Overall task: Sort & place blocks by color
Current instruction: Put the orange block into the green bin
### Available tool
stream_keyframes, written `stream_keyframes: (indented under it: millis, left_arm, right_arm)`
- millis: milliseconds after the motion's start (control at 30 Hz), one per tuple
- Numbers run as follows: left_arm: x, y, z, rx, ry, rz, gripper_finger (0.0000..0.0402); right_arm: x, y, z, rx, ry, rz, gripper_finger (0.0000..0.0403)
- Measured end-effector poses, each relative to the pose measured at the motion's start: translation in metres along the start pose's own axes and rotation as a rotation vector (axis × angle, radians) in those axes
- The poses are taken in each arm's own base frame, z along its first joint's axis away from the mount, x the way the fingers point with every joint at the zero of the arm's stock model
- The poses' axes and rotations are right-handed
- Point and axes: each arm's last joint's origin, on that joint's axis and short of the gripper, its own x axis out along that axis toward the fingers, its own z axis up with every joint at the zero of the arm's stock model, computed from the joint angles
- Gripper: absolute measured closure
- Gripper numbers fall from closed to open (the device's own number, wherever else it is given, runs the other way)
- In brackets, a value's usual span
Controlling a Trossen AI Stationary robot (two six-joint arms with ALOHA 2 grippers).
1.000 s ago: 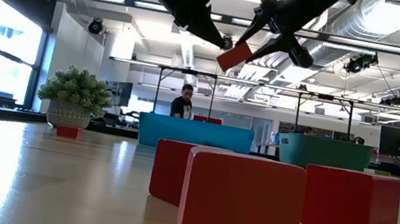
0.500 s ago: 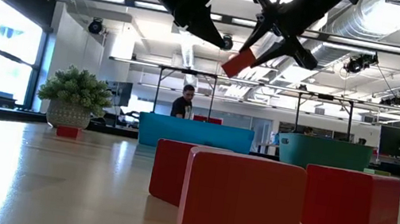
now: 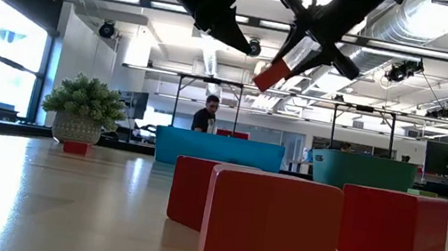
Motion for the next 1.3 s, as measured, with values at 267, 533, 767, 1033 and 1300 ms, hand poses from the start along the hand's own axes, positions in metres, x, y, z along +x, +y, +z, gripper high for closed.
stream_keyframes:
  millis: [267,533,767,1033,1300]
  left_arm:
    - [0.000,-0.001,0.000,0.000,0.003,-0.016,0.0258]
    - [0.000,-0.001,-0.001,-0.002,0.009,-0.007,0.0259]
    - [0.000,0.004,-0.002,-0.025,0.052,0.116,0.0259]
    - [0.001,0.013,-0.006,-0.037,0.096,0.225,0.0259]
    - [0.002,0.024,-0.011,-0.088,0.108,0.256,0.0259]
  right_arm:
    - [0.002,-0.020,0.014,0.001,-0.032,-0.149,0.0297]
    - [0.003,-0.050,0.039,-0.061,-0.034,-0.333,0.0292]
    - [0.001,-0.084,0.074,-0.146,-0.065,-0.486,0.0292]
    - [-0.009,-0.130,0.111,-0.163,-0.006,-0.582,0.0291]
    - [-0.016,-0.161,0.130,-0.129,0.054,-0.576,0.0290]
